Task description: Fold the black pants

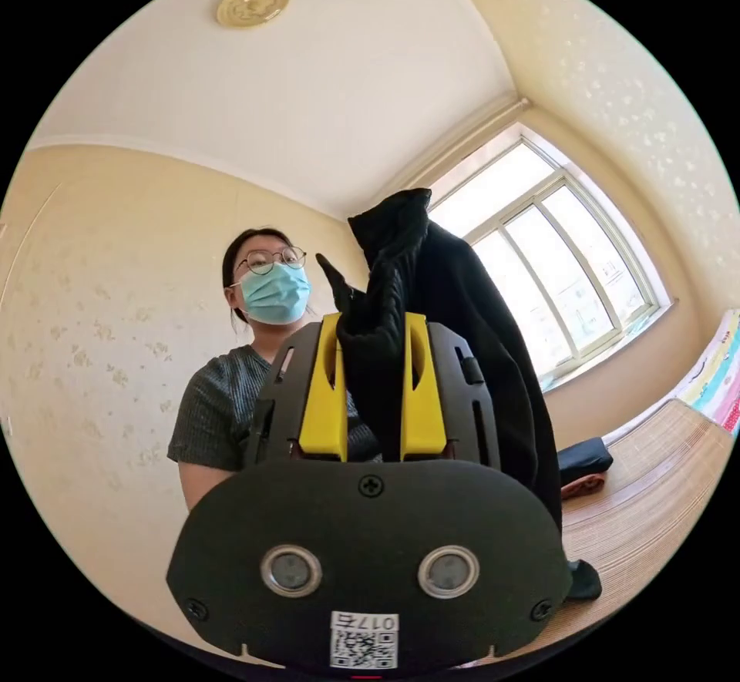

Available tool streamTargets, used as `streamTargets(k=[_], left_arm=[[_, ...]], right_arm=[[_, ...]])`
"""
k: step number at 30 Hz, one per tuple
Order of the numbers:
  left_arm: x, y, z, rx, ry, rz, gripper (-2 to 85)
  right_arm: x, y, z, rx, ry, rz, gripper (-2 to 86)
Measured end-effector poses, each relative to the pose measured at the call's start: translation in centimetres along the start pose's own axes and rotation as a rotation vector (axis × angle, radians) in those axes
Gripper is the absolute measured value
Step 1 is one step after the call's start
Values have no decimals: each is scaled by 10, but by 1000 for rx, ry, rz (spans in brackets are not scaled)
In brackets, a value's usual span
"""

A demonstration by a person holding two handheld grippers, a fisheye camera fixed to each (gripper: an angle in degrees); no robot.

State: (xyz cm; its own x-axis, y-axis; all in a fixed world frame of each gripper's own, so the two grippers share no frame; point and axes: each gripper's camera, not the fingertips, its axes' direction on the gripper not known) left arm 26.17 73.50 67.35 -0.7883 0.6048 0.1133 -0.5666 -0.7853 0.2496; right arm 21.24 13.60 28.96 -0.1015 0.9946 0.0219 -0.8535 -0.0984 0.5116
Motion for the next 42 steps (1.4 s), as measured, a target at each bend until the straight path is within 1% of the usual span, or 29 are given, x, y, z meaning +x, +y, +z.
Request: streamTargets(k=[2, 3, 7, 9, 11, 12, 14, 15, 18, 20, 21, 23, 25, 28, 31, 35, 39, 42], left_arm=[[2, -4, -10, 17, 3, -18, 31], [5, -7, -13, 18, -5, -17, 32], [17, -17, -12, 23, -17, -10, 33], [24, -25, -7, 16, -25, 3, 33], [28, -32, -4, 1, -42, 3, 33], [29, -37, -3, -6, -43, 8, 33], [29, -44, -7, -6, -26, 3, 33], [27, -50, -12, -3, -19, -5, 33], [26, -64, -22, -11, -33, -13, 33], [25, -72, -28, -14, -58, -19, 33], [23, -78, -32, -13, -74, -24, 33], [20, -88, -39, -6, -92, -31, 33], [18, -101, -45, 0, -114, -36, 33], [19, -137, -52, -8, -160, -22, 34], [31, -186, -61, 16, -176, 35, 34], [70, -252, -67, 89, -234, 169, 36], [96, -311, -64, 128, -351, 276, 39], [76, -345, -56, 93, -404, 272, 39]], right_arm=[[-20, 1, 8, -20, 99, -10, 121], [-24, 2, 10, -28, 114, -11, 123], [-30, 34, 32, -65, 237, 40, 158], [-20, 59, 43, -14, 244, 82, 145], [-16, 82, 48, 105, 128, 80, 110], [-18, 84, 48, 141, 124, 69, 101], [-44, 80, 42, 244, 197, 3, 87], [-53, 75, 41, 251, 219, -19, 85], [-109, 35, 49, 200, 353, -135, 76], [-159, -6, 74, 101, 540, -220, 72], [-170, -16, 82, 75, 602, -230, 71], [-202, -60, 115, -12, 848, -211, 68], [-219, -89, 138, -51, 937, -225, 67], [-250, -138, 176, -88, 987, -316, 64], [-277, -187, 216, -114, 1026, -402, 63], [-308, -254, 265, -192, 1075, -534, 65], [-319, -317, 278, -233, 1099, -528, 67], [-304, -360, 262, -246, 1143, -432, 70]])
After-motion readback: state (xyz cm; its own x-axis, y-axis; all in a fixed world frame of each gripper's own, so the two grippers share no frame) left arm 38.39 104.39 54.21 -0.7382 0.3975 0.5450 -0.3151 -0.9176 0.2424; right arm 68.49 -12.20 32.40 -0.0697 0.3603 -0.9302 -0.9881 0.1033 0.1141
